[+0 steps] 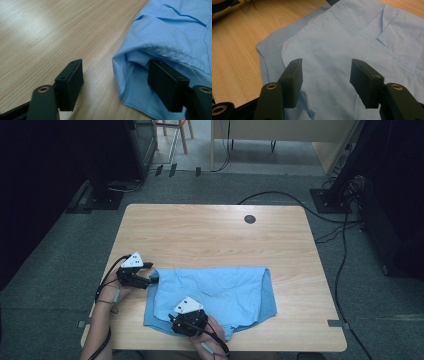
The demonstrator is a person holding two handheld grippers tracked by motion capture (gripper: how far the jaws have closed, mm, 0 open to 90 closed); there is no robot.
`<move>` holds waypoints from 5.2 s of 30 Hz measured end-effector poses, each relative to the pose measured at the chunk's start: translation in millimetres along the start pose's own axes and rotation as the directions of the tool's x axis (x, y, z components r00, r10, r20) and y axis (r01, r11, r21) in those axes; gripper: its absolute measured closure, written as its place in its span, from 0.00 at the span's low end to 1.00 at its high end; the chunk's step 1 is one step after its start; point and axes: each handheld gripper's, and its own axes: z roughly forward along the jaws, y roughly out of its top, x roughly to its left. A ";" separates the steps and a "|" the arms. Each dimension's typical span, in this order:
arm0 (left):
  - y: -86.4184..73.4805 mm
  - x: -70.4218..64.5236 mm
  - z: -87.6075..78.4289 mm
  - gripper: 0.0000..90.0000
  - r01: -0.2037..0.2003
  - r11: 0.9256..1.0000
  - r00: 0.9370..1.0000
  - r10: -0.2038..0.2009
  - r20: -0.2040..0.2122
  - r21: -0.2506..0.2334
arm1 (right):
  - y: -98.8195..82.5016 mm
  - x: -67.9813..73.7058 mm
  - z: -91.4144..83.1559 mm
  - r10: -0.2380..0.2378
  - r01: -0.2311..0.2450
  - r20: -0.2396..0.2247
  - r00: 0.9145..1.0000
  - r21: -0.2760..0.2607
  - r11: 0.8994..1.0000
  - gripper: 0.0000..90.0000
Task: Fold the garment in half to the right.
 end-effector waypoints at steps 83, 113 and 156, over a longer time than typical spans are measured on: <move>-0.6 -3.4 -8.6 0.97 0.086 0.993 0.995 -0.082 0.049 -0.077 | 20.7 36.6 31.2 -0.175 0.176 -0.021 0.984 0.018 0.984 0.99; 35.4 -15.0 -57.3 0.97 0.015 0.983 1.000 -0.019 -0.022 -0.183 | 56.2 37.7 -17.9 -0.186 0.178 -0.080 0.979 -0.097 0.979 0.99; 138.1 -31.1 -96.4 0.96 -0.184 0.974 0.981 0.173 -0.092 -0.131 | 99.8 16.8 -81.8 -0.208 0.173 -0.115 0.971 -0.257 0.951 0.99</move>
